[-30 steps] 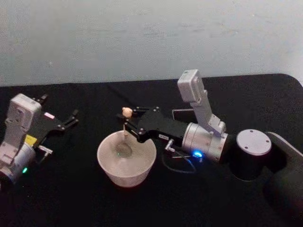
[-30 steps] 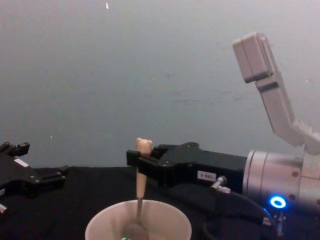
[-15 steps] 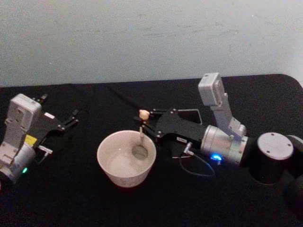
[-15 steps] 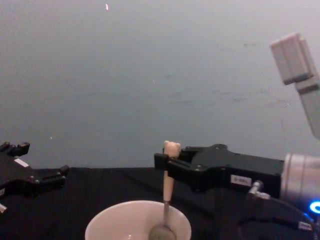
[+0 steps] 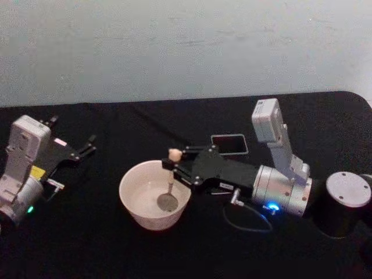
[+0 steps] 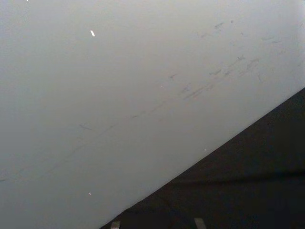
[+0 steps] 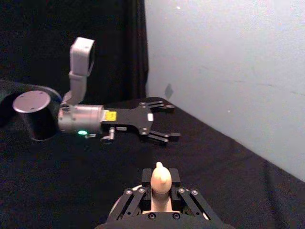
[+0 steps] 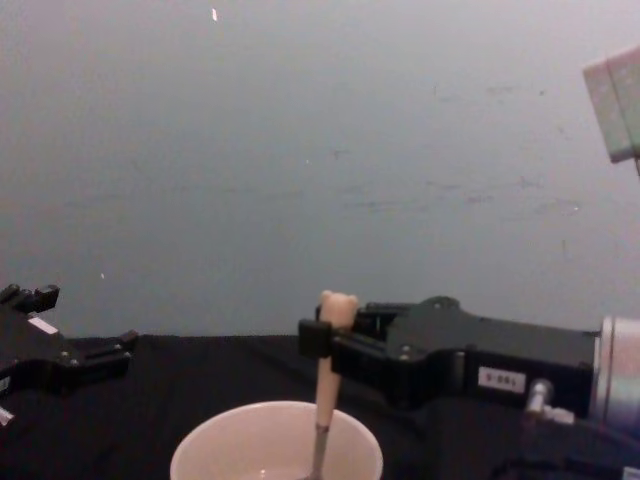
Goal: Pick up the stirring spoon with one hand, stir inside the cup, then place it back in its original position.
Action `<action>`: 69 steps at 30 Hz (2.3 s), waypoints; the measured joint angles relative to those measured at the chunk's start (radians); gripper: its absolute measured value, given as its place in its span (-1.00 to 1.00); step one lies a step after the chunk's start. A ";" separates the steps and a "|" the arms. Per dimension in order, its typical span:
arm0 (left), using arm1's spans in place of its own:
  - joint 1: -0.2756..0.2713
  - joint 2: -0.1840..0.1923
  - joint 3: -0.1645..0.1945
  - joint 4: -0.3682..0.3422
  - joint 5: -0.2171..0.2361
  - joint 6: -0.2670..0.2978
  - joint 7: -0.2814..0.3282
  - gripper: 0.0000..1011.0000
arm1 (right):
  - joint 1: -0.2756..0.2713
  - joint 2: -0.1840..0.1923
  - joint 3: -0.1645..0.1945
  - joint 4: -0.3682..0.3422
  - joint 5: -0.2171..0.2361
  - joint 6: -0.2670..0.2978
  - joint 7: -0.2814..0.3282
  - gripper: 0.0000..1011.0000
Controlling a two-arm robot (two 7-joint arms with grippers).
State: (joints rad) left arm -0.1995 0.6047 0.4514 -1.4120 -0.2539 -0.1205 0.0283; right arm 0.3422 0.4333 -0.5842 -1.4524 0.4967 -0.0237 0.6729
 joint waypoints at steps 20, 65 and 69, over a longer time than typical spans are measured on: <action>0.000 0.000 0.000 0.000 0.000 0.000 0.000 0.98 | 0.060 -0.080 -0.060 0.073 -0.021 0.008 -0.022 -0.58; 0.000 0.000 0.000 0.000 0.000 0.000 0.000 0.98 | 0.033 -0.028 -0.007 -0.007 0.020 0.017 -0.028 -0.58; 0.000 0.000 0.000 0.000 0.000 0.000 0.000 0.98 | 0.039 -0.031 -0.005 -0.009 0.026 0.016 -0.035 -0.58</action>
State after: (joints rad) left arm -0.1995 0.6047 0.4514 -1.4119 -0.2539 -0.1205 0.0283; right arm 0.3810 0.4020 -0.5890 -1.4610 0.5225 -0.0074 0.6383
